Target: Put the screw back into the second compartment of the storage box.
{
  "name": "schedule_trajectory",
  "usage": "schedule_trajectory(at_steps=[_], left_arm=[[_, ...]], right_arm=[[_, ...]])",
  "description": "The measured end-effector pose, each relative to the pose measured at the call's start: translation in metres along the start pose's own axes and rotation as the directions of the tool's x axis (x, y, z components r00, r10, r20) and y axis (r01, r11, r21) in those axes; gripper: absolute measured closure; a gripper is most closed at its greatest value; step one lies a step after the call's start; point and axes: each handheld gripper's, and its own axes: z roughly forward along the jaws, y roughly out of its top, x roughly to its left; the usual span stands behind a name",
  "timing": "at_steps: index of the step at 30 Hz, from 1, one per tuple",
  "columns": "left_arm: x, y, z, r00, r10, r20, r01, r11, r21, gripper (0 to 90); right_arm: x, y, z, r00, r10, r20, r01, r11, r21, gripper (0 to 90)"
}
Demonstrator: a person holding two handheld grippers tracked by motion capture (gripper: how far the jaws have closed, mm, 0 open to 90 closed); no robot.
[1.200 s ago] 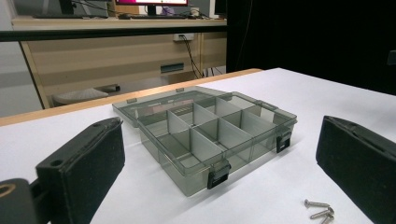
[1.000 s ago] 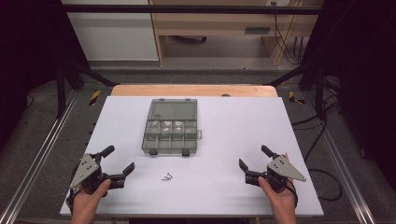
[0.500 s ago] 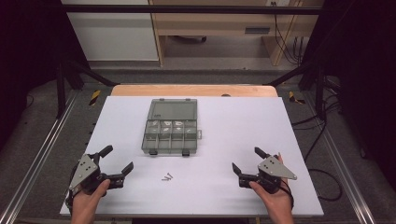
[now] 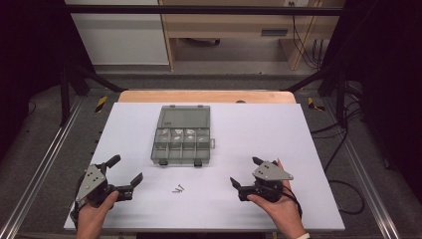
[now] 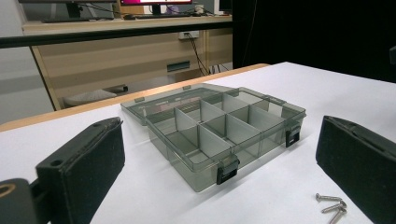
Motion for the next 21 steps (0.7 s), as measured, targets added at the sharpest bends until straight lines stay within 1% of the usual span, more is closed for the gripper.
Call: schedule_trajectory(at_steps=[2, 4, 5, 8, 11, 13, 16, 18, 19, 21], left_arm=[[0.0, 0.0, 0.0, 1.0, 0.002, 0.0, -0.002, 1.0, 0.001, 1.2], [0.0, 0.0, 0.0, 1.0, 0.001, -0.002, -0.001, 1.0, 0.0, 1.2], [0.0, 0.0, -0.001, 1.0, 0.001, 0.0, -0.001, 1.0, 0.001, 1.2], [0.001, 0.0, -0.001, 1.0, -0.001, -0.004, 0.001, 1.0, -0.001, 1.2], [0.001, 0.0, -0.001, 1.0, -0.002, -0.004, 0.002, 1.0, -0.001, 1.2], [0.001, 0.0, -0.001, 1.0, 0.001, -0.001, -0.001, 1.0, 0.001, 1.2], [0.001, 0.0, -0.001, 1.0, 0.004, 0.001, -0.004, 1.0, 0.002, 1.2], [0.001, 0.0, -0.001, 1.0, 0.005, 0.001, -0.005, 1.0, 0.002, 1.2], [0.001, 0.0, 0.0, 1.0, 0.005, 0.001, -0.005, 1.0, 0.003, 1.2], [0.001, 0.0, 0.0, 1.0, 0.005, 0.0, -0.005, 1.0, 0.003, 1.2]], right_arm=[[0.004, 0.007, 0.005, 0.9999, -0.005, -0.01, 0.005, 0.999, 0.034, 5.0], [0.008, 0.014, 0.011, 0.9995, -0.01, -0.03, 0.012, 0.998, 0.062, 5.1], [0.012, 0.022, 0.018, 0.9988, -0.026, -0.042, 0.03, 0.994, 0.101, 5.0], [0.017, 0.029, 0.023, 0.9977, -0.035, -0.059, 0.042, 0.992, 0.118, 5.0], [0.025, 0.04, 0.031, 0.9939, -0.064, -0.09, 0.076, 0.987, 0.144, 4.7], [0.031, 0.046, 0.036, 0.9899, -0.085, -0.113, 0.104, 0.98, 0.171, 5.0], [0.038, 0.052, 0.044, 0.9851, -0.103, -0.138, 0.132, 0.967, 0.219, 5.2], [0.042, 0.057, 0.049, 0.9815, -0.117, -0.151, 0.151, 0.959, 0.239, 5.1], [0.044, 0.058, 0.051, 0.9811, -0.117, -0.154, 0.152, 0.958, 0.243, 5.2], [0.049, 0.06, 0.055, 0.9775, -0.123, -0.172, 0.166, 0.95, 0.264, 5.2]])
